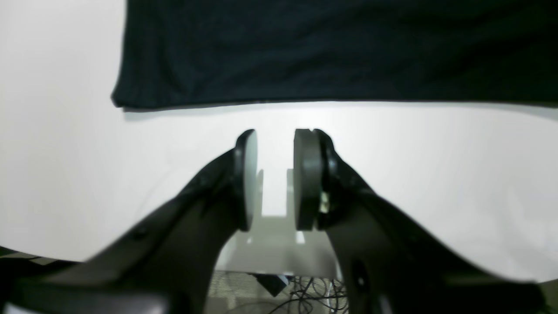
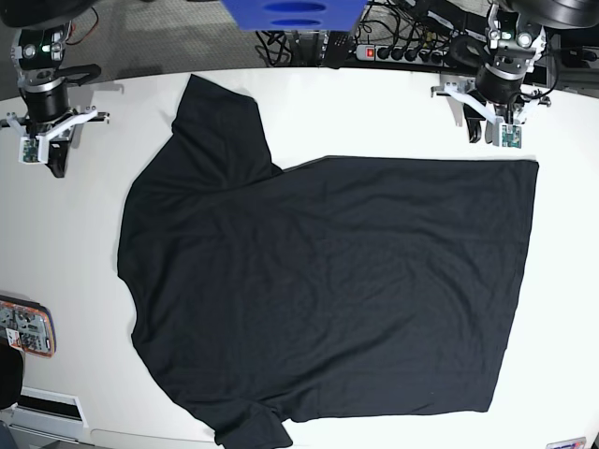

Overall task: Fold the T-shirt properly
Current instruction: 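Extend both arms out over the black T-shirt toward its hem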

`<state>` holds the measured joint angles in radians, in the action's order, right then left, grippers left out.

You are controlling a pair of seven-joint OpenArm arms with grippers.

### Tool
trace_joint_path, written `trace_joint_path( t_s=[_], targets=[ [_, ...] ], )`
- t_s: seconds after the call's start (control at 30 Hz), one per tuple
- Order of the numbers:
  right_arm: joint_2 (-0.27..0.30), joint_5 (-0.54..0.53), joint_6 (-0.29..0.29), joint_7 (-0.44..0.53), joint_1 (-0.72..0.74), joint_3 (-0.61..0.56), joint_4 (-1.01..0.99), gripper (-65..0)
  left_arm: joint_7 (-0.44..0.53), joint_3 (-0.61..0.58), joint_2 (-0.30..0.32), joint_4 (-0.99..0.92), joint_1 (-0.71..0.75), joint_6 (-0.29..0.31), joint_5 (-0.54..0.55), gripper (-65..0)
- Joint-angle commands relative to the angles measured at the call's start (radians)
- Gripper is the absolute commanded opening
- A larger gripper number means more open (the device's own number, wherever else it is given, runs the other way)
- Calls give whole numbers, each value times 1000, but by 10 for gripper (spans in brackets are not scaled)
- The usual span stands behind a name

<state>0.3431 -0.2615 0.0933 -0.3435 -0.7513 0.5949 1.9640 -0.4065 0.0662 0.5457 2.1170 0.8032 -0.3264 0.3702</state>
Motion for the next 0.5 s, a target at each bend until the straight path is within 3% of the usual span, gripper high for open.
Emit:
trace_joint_path(
  t_s=[0.0, 0.47],
  targets=[
    [14, -5, -2, 47, 0, 7, 16, -650, 19, 5, 12, 18, -11, -4, -6, -505],
    [12, -8, -2, 76, 14, 7, 16, -650, 19, 5, 12, 21, -43, -4, -4, -505]
  ],
)
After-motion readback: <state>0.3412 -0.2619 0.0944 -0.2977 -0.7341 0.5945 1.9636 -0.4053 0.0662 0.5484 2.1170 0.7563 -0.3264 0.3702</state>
